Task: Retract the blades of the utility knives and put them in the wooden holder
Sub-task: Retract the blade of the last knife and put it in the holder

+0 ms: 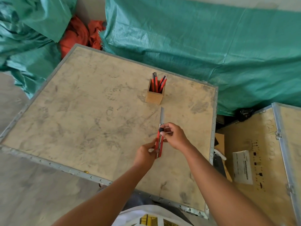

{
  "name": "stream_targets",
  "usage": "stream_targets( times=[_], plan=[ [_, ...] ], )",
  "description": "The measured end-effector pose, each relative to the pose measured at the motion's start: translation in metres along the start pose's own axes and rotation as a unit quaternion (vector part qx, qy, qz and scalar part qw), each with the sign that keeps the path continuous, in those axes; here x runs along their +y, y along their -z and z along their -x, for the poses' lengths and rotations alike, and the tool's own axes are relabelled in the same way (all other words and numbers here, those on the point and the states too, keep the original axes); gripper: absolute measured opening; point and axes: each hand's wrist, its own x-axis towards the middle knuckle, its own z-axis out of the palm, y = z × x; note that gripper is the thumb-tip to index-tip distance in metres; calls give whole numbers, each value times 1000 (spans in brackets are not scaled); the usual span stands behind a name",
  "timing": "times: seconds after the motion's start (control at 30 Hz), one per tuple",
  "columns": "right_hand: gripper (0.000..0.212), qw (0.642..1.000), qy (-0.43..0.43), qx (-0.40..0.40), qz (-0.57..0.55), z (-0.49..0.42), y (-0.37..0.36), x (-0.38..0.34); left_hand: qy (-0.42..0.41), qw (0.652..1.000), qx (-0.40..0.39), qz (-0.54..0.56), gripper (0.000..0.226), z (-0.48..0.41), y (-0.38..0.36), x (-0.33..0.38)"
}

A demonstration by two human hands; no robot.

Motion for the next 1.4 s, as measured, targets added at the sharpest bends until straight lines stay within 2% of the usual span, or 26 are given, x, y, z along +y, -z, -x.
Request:
stream_targets(
  times=[0.2,0.43,0.57,0.97,1.1,1.27,1.4],
  plan=[
    [20,996,26,34,-74,-4,25,-43,-1,996,-51,76,44,-3,29,36],
    [18,988,77,39,-128,0,37,-88,-68,987,-77,127,38,-7,65,81],
    [18,989,101,2,-108,7,36,-103,-79,981,-79,158,35,-8,82,95],
    [19,989,149,-14,-17,36,17,-113,-89,970,-99,204,31,1,100,105],
    [30,990,143,-17,-3,45,12,-113,-99,967,-109,208,33,7,102,103],
    [23,988,146,-2,-48,57,10,-116,-112,965,-111,207,32,16,101,105],
    [15,986,154,59,-17,62,6,-113,-116,965,-108,208,33,24,98,106]
  ],
)
